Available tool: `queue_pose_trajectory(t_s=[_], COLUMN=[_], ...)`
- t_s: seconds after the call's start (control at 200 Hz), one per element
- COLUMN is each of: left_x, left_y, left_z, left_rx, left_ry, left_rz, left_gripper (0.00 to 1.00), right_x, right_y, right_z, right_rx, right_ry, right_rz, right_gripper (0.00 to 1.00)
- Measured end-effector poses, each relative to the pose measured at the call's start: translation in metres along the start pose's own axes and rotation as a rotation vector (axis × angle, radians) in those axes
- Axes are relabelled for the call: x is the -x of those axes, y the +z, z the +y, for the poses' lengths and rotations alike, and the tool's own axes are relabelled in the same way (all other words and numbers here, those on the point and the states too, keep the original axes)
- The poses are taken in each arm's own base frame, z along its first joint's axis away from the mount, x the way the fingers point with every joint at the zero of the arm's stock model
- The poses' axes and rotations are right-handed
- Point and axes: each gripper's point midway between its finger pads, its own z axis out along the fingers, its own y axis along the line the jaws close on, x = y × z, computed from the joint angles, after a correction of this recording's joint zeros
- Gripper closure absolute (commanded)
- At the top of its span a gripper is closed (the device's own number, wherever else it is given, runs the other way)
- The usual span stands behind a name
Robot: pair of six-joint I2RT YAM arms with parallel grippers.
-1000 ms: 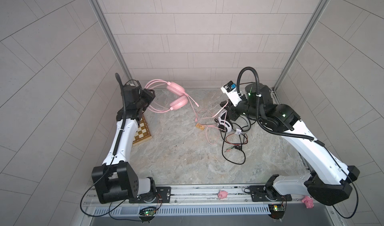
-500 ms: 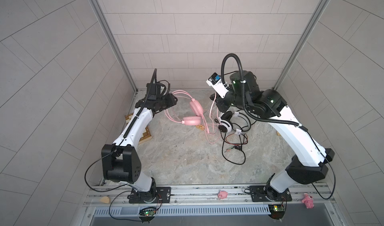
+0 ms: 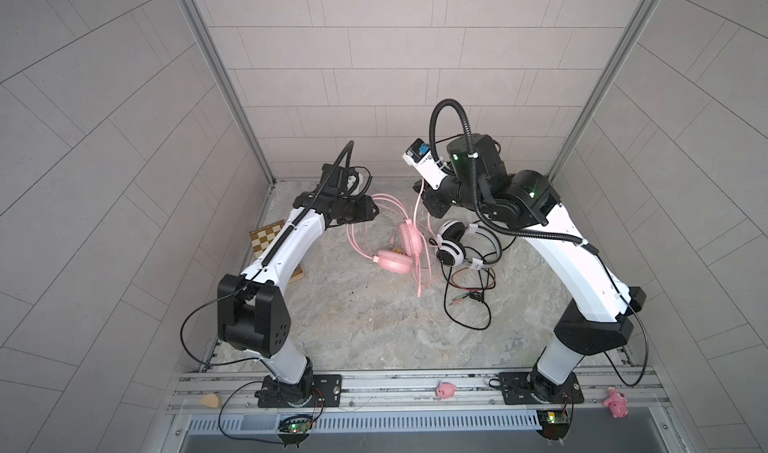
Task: Wrap the headphones
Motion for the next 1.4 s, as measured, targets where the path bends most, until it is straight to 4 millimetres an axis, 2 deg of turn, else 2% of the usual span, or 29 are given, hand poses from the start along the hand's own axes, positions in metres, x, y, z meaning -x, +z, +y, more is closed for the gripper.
queue_pose_trajectory(t_s=[0.05,0.225,0.305,0.385,0.505,0.676,0.821,0.991,1.126,1.281,1.401], left_x=[0.006,0.031,0.031,0.026,0.011,-0.008,-0.009,-0.013,-0.024,-0.041,-0.049], left_y=[-0.003,-0.013,-0.013,-0.008,0.004,0.012,0.012,0.013,0.018,0.022,0.018], left_z=[0.012,0.079,0.088,0.078,0.055,0.03,0.023,0.011,-0.014,-0.05,-0.071], left_rx=[-0.008,0.019,0.043,0.042,0.05,0.062,0.069,0.059,0.012,-0.066,-0.136], left_ry=[-0.052,-0.27,-0.295,-0.274,-0.206,-0.122,-0.083,-0.02,0.072,0.183,0.233], left_rz=[-0.016,-0.079,-0.084,-0.066,-0.015,0.053,0.059,0.075,0.105,0.143,0.158], left_gripper=[1.0,1.0,1.0,1.0,1.0,1.0,1.0,1.0,1.0,1.0,1.0], right_x=[-0.011,-0.057,-0.06,-0.051,-0.026,-0.001,0.012,0.016,0.015,0.001,-0.017], right_y=[0.0,0.003,0.008,0.012,0.018,0.025,0.03,0.037,0.045,0.059,0.075], right_z=[0.011,0.043,0.051,0.057,0.062,0.051,0.034,0.0,-0.04,-0.083,-0.105], right_rx=[0.024,0.089,0.103,0.114,0.113,0.063,0.017,-0.061,-0.134,-0.188,-0.201], right_ry=[-0.011,-0.016,-0.011,-0.015,-0.017,-0.007,0.02,0.061,0.106,0.173,0.216], right_rz=[0.024,0.11,0.119,0.103,0.055,0.01,-0.009,-0.013,-0.01,0.018,0.059], right_gripper=[1.0,1.0,1.0,1.0,1.0,1.0,1.0,1.0,1.0,1.0,1.0])
